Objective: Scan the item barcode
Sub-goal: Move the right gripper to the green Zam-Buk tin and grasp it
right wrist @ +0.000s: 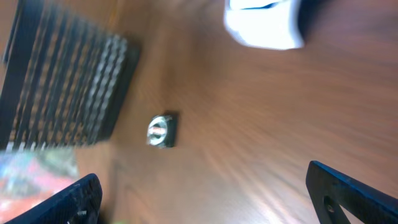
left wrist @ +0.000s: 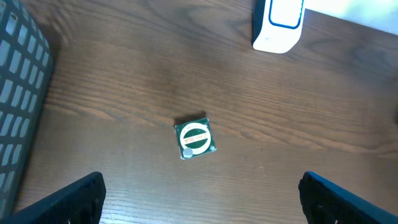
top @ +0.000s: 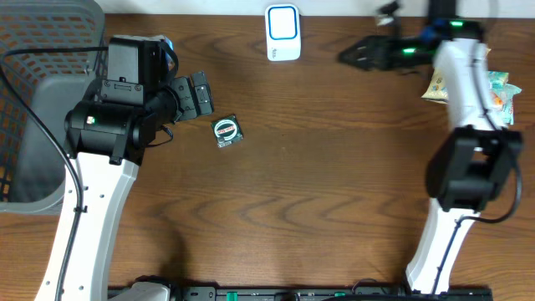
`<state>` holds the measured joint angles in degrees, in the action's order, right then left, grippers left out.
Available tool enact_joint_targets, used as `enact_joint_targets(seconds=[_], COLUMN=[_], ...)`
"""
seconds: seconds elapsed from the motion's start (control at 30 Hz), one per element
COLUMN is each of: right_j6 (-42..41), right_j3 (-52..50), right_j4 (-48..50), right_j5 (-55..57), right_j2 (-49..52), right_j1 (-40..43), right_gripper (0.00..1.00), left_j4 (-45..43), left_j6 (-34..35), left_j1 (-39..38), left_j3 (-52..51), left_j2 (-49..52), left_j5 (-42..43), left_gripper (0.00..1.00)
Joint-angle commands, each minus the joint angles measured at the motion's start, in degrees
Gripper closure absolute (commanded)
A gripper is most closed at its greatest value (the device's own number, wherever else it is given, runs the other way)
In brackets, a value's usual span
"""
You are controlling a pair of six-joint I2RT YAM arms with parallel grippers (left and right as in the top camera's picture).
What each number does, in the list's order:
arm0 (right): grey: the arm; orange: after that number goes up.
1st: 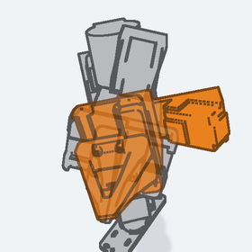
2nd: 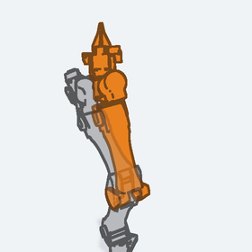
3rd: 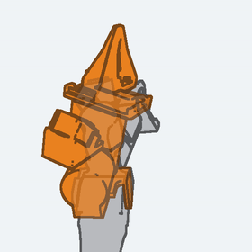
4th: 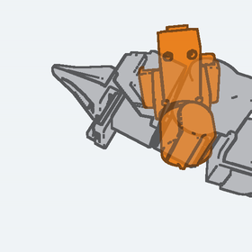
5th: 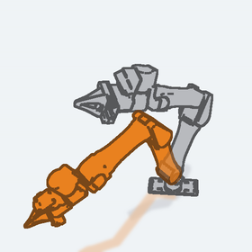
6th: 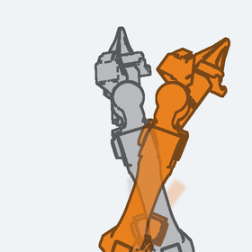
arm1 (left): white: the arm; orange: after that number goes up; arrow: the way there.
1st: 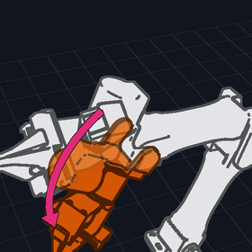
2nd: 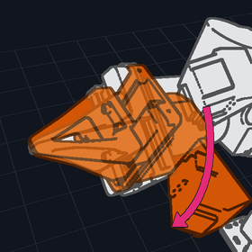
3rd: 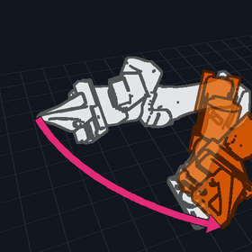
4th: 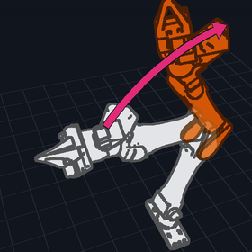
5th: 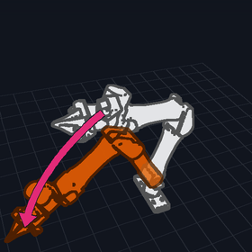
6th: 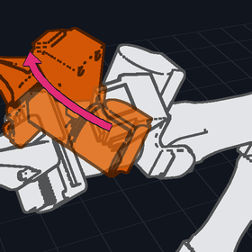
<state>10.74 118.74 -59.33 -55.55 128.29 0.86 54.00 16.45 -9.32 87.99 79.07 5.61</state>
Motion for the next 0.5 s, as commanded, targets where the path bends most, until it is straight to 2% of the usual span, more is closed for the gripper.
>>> enact_joint_targets(seconds=[0.0,0.07,0.1,0.17,0.23,0.47], right_j6=[-1.66,-5.60,-10.49,-16.04,-19.30,-26.67], right_j3=[-0.37,-0.37,-0.37,-0.37,-0.37,-0.37], right_j4=[0.57,1.99,3.61,5.97,9.62,13.07], right_j5=[11.93,20.31,28.00,36.06,38.10,42.34], right_j2=[-0.66,-0.66,-0.66,-0.66,-0.66,2.12], right_j1=[-9.20,-13.79,-17.75,-22.97,-29.14,-35.50], right_gripper=[0.01,0.01,0.01,0.01,0.01,0.01], left_j4=[0.17,0.17,0.20,0.20,0.17,0.20], left_j6=[-0.35,-0.35,-0.35,-0.35,-0.35,-0.35], left_j1=[0.09,0.09,0.09,0.09,0.09,0.09], left_j3=[0.44,0.44,0.44,0.44,0.44,0.44], left_j2=[-0.09,-0.09,-0.09,-0.09,-0.09,-0.09], left_j5=[-0.74,-0.74,-0.74,-0.74,-0.74,-0.74], left_gripper=[0.02,0.02,0.02,0.02,0.02,0.02])
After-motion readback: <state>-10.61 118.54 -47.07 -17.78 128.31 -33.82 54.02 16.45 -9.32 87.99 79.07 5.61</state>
